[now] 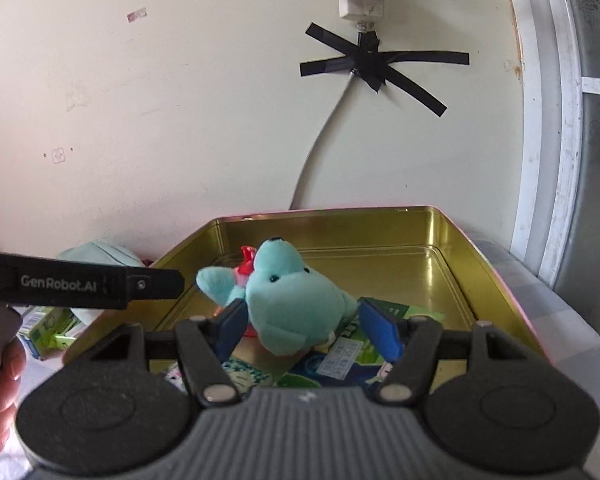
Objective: Organize objects
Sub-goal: 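Carry the plush bear into the pink tin and release it, then grasp the tall green carton under the pencil case with the right gripper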
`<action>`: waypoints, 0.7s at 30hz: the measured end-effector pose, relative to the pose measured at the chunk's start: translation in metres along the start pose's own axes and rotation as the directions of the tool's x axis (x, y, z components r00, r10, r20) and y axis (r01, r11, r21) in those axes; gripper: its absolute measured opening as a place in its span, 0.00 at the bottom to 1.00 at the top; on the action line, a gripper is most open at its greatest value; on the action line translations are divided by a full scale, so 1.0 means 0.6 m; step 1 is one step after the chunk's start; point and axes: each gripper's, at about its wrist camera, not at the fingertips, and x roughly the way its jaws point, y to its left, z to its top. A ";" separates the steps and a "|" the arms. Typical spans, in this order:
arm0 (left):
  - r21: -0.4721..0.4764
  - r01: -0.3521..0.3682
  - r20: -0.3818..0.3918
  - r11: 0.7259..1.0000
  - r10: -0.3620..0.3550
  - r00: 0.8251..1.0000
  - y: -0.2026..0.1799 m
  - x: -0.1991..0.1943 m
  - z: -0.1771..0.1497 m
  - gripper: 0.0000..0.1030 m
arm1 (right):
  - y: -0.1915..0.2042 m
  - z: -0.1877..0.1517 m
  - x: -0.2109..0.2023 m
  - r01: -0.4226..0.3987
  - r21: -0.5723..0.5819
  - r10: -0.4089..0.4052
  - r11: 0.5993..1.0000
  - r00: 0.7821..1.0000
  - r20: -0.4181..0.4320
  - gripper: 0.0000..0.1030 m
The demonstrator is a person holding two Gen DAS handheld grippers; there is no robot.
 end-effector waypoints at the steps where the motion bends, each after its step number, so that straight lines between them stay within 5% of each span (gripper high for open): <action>1: -0.015 0.004 0.010 1.000 -0.004 1.000 0.015 -0.021 -0.008 0.73 | 0.005 -0.001 -0.010 -0.012 0.003 0.012 1.000 1.000 0.011 0.62; 5: -0.079 -0.015 0.034 0.997 0.018 0.999 0.079 -0.085 -0.045 0.73 | 0.040 -0.010 -0.048 -0.086 0.003 0.086 0.996 0.996 0.024 0.62; 9: -0.129 -0.113 0.011 0.985 0.116 0.993 0.157 -0.123 -0.094 0.73 | 0.099 -0.021 -0.073 -0.181 -0.053 0.182 0.982 0.983 0.030 0.62; 14: -0.111 -0.345 -0.064 0.932 0.340 0.938 0.246 -0.136 -0.143 0.73 | 0.194 -0.035 -0.072 -0.294 -0.129 0.293 0.947 0.956 -0.024 0.62; 18: -0.139 -0.456 -0.108 0.879 0.444 0.889 0.303 -0.139 -0.167 0.73 | 0.268 -0.059 -0.048 -0.352 -0.181 0.337 0.918 0.935 -0.111 0.62; 21: -0.216 -0.429 -0.076 0.877 0.423 0.903 0.324 -0.151 -0.170 0.74 | 0.309 -0.067 -0.014 -0.383 -0.157 0.353 0.910 0.917 -0.188 0.61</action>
